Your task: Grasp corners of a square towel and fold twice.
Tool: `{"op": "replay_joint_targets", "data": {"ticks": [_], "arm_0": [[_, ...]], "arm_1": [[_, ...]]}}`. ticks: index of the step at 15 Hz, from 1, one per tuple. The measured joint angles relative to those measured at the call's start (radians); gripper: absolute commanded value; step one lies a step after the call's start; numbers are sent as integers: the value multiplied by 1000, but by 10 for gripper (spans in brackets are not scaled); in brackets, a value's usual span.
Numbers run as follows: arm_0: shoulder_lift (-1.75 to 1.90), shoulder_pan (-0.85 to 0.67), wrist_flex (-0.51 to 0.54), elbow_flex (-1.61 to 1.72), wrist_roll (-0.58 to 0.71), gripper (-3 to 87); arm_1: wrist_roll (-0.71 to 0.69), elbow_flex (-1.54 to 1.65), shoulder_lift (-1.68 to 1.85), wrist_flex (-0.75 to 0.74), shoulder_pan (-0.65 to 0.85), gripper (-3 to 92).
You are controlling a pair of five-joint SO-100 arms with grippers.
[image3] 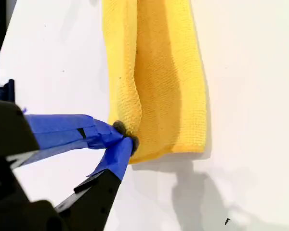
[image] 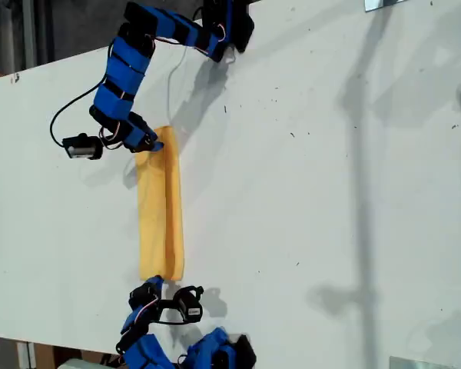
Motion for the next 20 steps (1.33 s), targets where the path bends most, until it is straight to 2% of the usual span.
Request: {"op": "replay_joint_targets", "data": {"ticks": [12,13,14,15,17,20], "arm_0": [[-74,8,-80,81,-43,-17],[-86,8,-80,81,-41,-5],[-97,11,-81,80,-41,56],[-98,15,-71,80,-41,74],[-98,14,-71,80,-41,131],[-91,18,-67,98,-41,144]], "arm_1": [[38,181,0,-114,5,7],[38,186,0,-115,8,86],[38,186,0,-115,9,188],[38,186,0,-104,9,321],[38,187,0,-100,9,351],[38,187,0,-100,12,322]]}}
